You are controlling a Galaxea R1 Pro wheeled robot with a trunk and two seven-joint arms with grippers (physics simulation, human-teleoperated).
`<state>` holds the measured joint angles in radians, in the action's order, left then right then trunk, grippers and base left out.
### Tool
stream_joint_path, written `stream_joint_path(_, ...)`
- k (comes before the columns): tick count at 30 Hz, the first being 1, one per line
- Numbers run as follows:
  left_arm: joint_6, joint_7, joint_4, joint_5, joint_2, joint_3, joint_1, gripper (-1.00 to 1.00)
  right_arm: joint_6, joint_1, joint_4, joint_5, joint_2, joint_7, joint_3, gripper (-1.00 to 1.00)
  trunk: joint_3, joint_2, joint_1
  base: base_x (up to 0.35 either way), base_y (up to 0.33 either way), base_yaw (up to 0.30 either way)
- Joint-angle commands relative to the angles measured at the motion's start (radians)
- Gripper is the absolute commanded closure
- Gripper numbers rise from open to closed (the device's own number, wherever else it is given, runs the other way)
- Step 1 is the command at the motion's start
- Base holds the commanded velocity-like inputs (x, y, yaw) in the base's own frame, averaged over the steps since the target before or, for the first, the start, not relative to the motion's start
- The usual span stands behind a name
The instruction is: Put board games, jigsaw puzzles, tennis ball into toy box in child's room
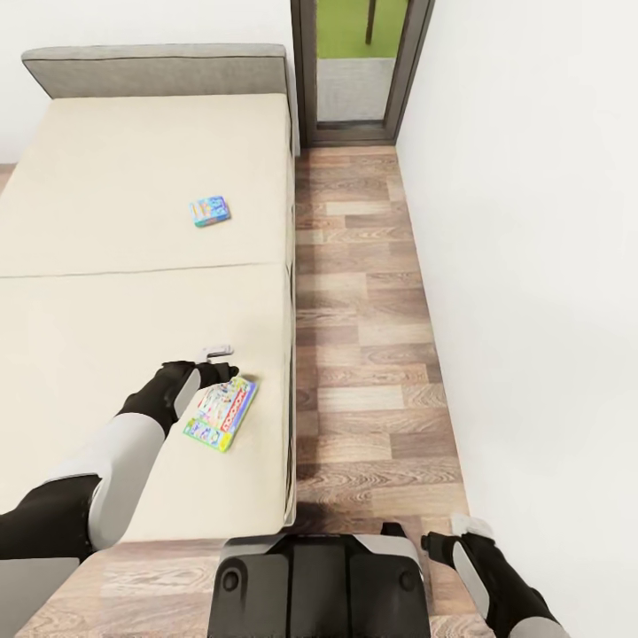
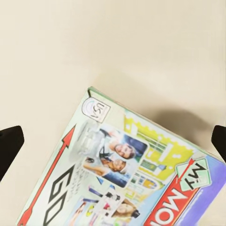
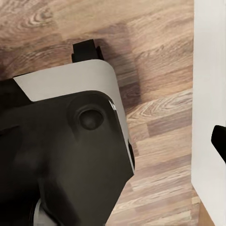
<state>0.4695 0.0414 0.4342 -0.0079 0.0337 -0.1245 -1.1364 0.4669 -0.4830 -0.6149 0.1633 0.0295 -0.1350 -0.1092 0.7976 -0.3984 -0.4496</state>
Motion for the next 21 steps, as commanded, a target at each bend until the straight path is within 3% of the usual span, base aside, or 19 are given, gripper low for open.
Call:
stream_joint_path(1, 0.006, 0.004, 0.001, -0.001, -0.001, -0.006, 0.000, -1.00, 0.004, -0.005, -0.002, 0.011, 0.000, -0.006, 0.001, -1.00, 0.003, -0.002, 0.000, 0.000, 0.000, 0.000)
stream_joint_path(6, 0.007, 0.005, 0.001, -0.001, -0.001, -0.006, 0.000, -1.00, 0.015, -0.026, -0.042, 0.011, -0.002, -0.003, 0.001, -1.00, 0.011, -0.002, 0.000, 0.000, 0.000, 0.000)
stream_joint_path(15, 0.007, 0.005, 0.001, -0.001, 0.003, -0.007, 0.000, -1.00, 0.203, -0.020, -0.318, 0.023, 0.001, 0.000, -0.003, -1.00, 0.026, -0.002, 0.000, 0.000, 0.000, 0.000)
stream_joint_path(21, 0.009, 0.005, 0.001, 0.000, 0.000, -0.008, 0.000, -1.00, 0.269, -0.011, -0.435, 0.029, 0.003, 0.001, -0.007, -1.00, 0.036, -0.002, 0.000, 0.000, 0.000, 0.000)
